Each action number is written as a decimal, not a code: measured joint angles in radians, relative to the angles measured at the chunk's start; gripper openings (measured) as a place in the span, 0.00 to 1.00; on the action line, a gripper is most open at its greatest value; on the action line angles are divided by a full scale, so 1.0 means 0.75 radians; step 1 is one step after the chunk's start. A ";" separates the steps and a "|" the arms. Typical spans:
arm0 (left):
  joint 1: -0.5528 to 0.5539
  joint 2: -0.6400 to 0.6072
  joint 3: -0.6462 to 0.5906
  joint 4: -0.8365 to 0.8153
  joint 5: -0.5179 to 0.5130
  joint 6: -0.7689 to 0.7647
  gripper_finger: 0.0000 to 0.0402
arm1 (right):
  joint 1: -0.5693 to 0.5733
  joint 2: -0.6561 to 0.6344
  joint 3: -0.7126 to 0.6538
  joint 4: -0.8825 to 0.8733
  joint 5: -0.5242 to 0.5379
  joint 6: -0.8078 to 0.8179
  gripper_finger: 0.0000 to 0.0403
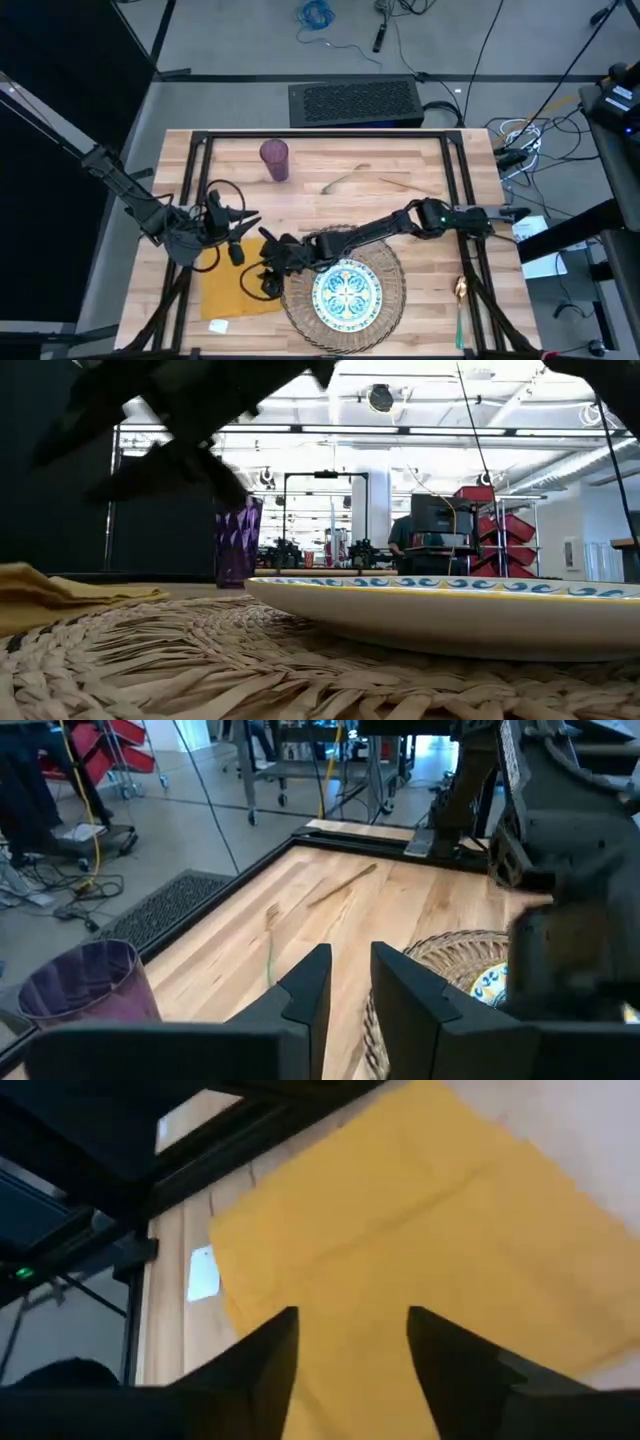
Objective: Set table place
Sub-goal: Fold the yellow table napkin
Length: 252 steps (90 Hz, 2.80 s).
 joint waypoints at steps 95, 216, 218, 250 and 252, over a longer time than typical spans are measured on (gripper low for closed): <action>-0.390 0.392 -0.002 -0.020 0.614 -1.163 0.15 | 0.051 -1.055 0.001 -1.514 0.744 0.030 0.41; -0.192 0.876 -0.002 0.137 1.039 -1.090 0.15 | 0.044 -1.043 0.000 -1.526 0.729 0.023 0.41; -0.188 0.877 -0.002 0.138 1.049 -1.084 0.15 | 0.044 -1.043 0.000 -1.526 0.730 0.023 0.41; -0.102 0.880 -0.002 0.061 1.306 -1.118 0.15 | 0.044 -1.043 0.000 -1.527 0.724 0.021 0.41; -0.098 0.881 -0.002 0.047 1.321 -1.119 0.15 | 0.044 -1.043 0.000 -1.527 0.724 0.020 0.41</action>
